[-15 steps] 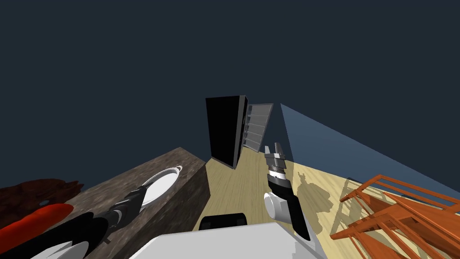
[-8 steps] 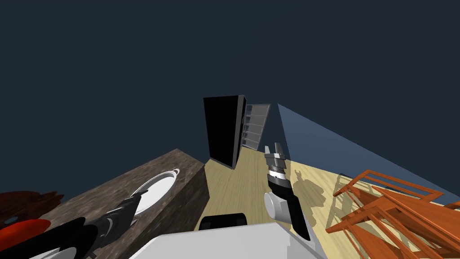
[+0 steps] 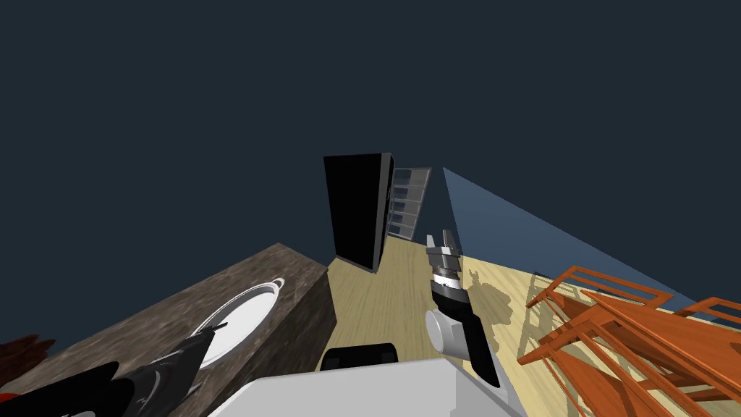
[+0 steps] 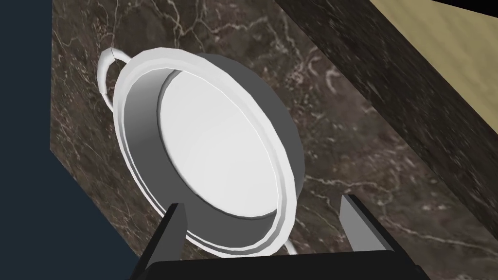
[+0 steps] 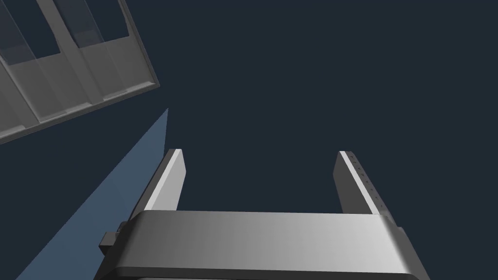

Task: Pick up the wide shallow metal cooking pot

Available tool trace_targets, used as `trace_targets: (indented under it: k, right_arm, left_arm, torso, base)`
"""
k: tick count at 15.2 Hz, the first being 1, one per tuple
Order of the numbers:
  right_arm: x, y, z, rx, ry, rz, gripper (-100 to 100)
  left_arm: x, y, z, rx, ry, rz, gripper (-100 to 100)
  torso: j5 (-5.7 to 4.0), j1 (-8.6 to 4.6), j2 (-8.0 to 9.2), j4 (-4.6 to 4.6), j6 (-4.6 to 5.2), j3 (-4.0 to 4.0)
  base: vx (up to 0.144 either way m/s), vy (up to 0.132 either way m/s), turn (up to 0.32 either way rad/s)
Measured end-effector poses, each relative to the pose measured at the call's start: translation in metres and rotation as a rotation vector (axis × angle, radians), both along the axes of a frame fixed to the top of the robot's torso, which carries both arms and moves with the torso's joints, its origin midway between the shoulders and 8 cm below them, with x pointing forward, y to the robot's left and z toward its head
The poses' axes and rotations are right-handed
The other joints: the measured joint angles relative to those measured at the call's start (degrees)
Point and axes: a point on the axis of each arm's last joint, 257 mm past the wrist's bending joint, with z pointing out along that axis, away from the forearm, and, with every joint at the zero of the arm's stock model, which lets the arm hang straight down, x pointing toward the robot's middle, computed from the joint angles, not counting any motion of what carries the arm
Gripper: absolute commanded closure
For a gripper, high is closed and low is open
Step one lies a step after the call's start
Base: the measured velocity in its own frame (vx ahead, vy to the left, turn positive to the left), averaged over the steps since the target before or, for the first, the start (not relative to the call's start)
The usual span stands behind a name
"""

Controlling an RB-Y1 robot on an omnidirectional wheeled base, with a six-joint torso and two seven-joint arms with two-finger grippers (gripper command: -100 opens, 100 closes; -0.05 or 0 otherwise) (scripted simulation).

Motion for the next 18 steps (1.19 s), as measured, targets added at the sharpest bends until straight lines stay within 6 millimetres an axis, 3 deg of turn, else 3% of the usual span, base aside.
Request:
trace_targets:
  k: [12,18]
  right_arm:
    - [0.000,0.000,0.000,0.000,0.000,0.000,0]
    - [0.000,0.000,0.000,0.000,0.000,0.000,0]
  left_arm:
    - [-0.050,-0.008,-0.011,-0.088,0.166,0.047,-100]
    - [-0.046,0.000,-0.026,-0.092,0.169,0.059,-100]
  torso:
    - [-0.01,-0.02,0.02,0.00,-0.01,0.01]
    - [-0.04,-0.20,0.17,0.04,-0.01,0.10]
  base:
    - [0.025,0.030,-0.064]
    - [-0.012,-0.012,-0.031]
